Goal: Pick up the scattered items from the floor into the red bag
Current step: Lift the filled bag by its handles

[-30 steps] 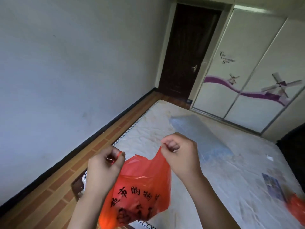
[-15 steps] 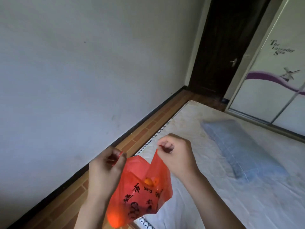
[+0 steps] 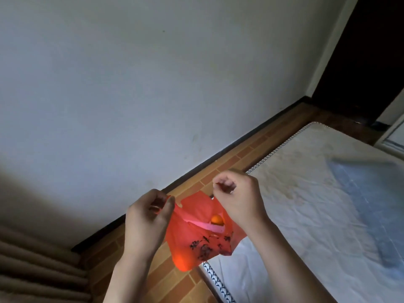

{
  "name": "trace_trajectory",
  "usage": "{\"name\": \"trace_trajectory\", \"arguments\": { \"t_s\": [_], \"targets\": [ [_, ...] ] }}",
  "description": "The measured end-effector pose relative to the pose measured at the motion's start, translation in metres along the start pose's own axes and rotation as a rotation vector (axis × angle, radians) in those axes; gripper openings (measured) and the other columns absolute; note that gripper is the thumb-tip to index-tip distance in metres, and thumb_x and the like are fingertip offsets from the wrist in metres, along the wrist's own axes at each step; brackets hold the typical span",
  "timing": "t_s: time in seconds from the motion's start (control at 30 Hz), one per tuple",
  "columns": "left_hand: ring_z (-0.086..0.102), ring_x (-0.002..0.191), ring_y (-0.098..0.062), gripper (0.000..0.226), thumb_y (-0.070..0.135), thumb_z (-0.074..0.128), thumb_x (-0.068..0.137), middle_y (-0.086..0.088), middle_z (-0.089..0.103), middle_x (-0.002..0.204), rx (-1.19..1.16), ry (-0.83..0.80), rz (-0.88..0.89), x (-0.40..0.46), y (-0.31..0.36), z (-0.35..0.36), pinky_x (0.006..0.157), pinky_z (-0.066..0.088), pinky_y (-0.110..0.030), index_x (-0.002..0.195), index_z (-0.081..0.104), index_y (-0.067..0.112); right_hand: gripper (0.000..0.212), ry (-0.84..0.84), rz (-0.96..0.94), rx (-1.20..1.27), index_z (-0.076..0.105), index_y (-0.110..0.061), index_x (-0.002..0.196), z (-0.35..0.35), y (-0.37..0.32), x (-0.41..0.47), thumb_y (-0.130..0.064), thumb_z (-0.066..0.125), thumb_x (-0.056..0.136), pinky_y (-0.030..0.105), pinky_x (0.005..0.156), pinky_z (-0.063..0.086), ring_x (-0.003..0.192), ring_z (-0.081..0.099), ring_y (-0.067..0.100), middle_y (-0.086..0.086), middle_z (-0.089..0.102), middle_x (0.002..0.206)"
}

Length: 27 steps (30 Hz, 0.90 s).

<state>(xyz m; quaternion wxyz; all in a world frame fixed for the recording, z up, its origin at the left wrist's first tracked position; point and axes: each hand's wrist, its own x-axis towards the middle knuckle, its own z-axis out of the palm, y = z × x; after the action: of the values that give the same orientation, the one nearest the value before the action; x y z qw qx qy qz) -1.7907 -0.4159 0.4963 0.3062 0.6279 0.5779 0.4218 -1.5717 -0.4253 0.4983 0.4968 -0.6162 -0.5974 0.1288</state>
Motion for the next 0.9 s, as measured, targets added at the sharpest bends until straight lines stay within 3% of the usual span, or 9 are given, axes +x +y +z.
{"name": "trace_trajectory", "arguments": {
  "t_s": [0.43, 0.67, 0.9],
  "targets": [
    [0.068, 0.066, -0.013, 0.021, 0.022, 0.075, 0.091, 0.006, 0.07, 0.067, -0.006, 0.028, -0.102, 0.074, -0.118, -0.141, 0.065, 0.054, -0.037, 0.072, 0.068, 0.02, 0.025, -0.086, 0.029, 0.044, 0.077, -0.018, 0.081, 0.164, -0.086, 0.025, 0.006, 0.077, 0.076, 0.038, 0.068, 0.06, 0.067, 0.069, 0.014, -0.009, 0.07, 0.072],
    [0.068, 0.068, -0.015, 0.019, 0.023, 0.074, 0.091, 0.004, 0.071, 0.068, -0.088, 0.027, -0.135, 0.113, -0.171, -0.209, 0.069, 0.057, -0.04, 0.073, 0.068, 0.02, 0.025, -0.058, -0.034, -0.034, 0.077, -0.018, 0.079, 0.238, -0.139, 0.044, 0.006, 0.078, 0.075, 0.025, 0.064, 0.056, 0.064, 0.066, 0.013, -0.012, 0.068, 0.069],
    [0.066, 0.067, -0.016, 0.022, 0.016, 0.075, 0.092, 0.004, 0.068, 0.068, -0.182, 0.065, -0.117, 0.141, -0.191, -0.23, 0.071, 0.056, -0.039, 0.071, 0.066, 0.019, 0.024, -0.092, -0.07, -0.08, 0.078, -0.017, 0.079, 0.273, -0.157, 0.062, 0.007, 0.079, 0.075, 0.029, 0.063, 0.058, 0.064, 0.066, 0.014, -0.008, 0.069, 0.069]
  ]
}}
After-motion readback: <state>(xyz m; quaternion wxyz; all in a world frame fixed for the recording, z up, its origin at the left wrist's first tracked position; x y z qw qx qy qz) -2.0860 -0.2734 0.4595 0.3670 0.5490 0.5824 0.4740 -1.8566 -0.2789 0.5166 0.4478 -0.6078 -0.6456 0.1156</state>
